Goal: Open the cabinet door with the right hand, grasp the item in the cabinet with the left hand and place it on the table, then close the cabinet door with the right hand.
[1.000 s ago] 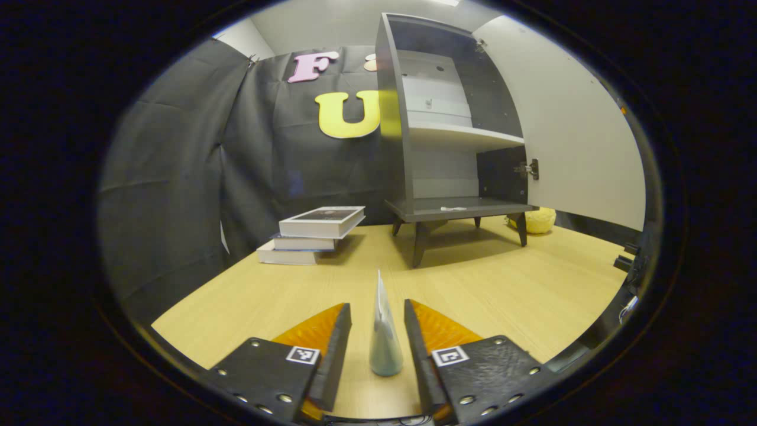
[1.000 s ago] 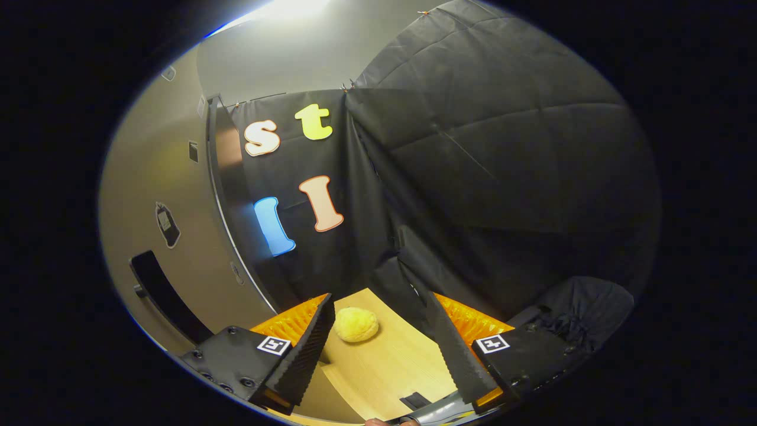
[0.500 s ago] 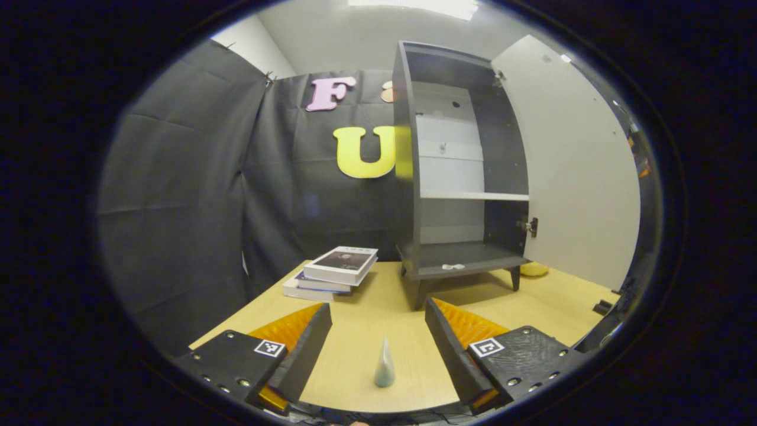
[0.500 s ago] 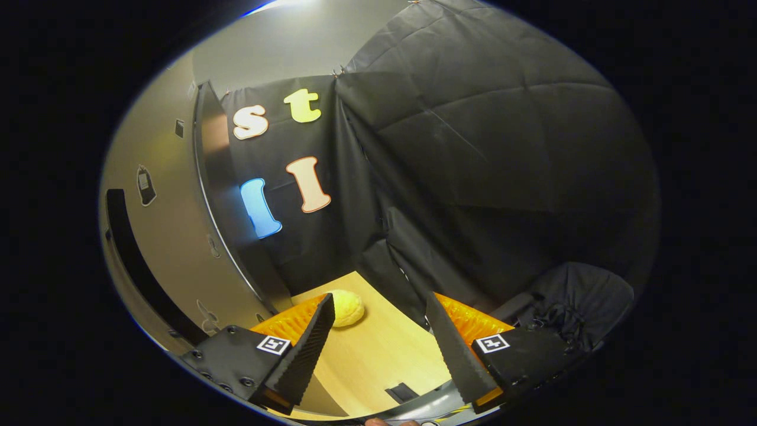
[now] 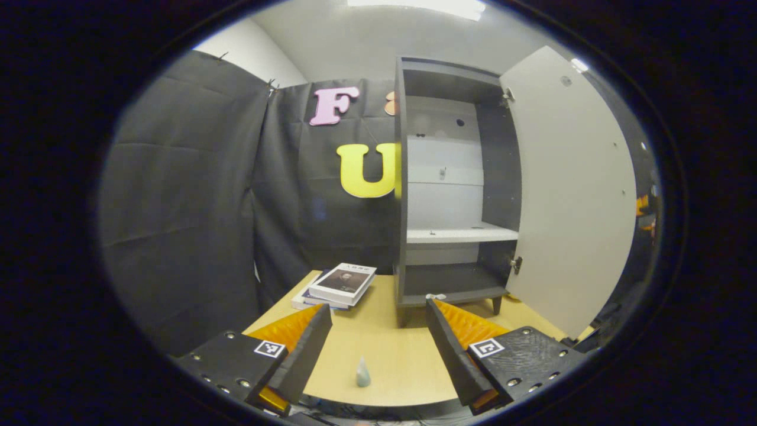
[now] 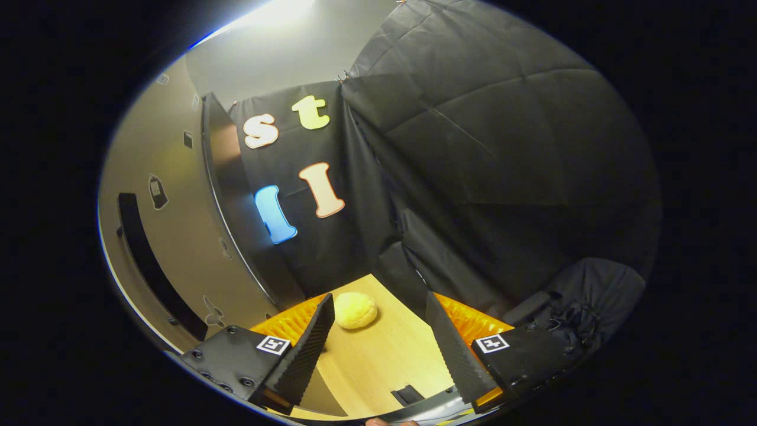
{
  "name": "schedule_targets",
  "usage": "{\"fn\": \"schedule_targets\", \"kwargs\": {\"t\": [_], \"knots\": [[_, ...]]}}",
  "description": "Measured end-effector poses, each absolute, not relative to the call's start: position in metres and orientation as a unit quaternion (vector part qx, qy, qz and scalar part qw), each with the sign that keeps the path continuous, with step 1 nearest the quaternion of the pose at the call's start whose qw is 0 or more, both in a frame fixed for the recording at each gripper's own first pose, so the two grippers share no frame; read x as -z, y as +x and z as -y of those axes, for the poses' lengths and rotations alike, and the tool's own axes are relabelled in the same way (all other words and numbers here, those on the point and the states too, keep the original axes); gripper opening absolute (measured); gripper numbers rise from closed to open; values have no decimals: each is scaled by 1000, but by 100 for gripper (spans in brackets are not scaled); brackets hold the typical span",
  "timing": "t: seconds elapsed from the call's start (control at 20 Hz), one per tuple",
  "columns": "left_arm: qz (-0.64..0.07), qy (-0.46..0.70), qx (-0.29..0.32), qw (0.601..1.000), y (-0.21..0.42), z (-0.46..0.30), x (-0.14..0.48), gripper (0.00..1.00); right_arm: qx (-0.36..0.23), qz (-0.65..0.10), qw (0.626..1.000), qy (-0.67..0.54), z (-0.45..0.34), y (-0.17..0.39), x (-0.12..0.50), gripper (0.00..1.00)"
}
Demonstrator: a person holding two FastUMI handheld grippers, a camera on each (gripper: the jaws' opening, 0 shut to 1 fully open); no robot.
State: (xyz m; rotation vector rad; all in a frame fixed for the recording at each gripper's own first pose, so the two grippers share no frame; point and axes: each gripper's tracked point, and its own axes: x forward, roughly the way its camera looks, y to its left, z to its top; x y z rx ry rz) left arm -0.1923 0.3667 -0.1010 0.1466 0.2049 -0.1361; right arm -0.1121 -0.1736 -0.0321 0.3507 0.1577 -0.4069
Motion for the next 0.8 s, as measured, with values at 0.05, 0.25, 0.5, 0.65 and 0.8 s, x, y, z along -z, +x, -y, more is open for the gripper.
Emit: {"fn": "schedule_targets", "kwargs": {"t": [0.05,0.25,0.5,0.65,0.8], "knots": [[-95,71,45,992,-187,-368,84,97,198,-71,962,175,177,-113,29,98],[-77,64,18,995,-170,-348,45,97,179,-56,968,168,180,-114,26,98],[-63,109,-12,992,-152,-335,14,95,141,-51,975,164,172,-112,16,98],[-69,122,-13,990,-147,-311,9,96,101,-47,985,129,156,-98,-1,98],[-70,115,-4,991,-144,-293,4,96,54,-36,992,104,136,-91,-24,98]]}}
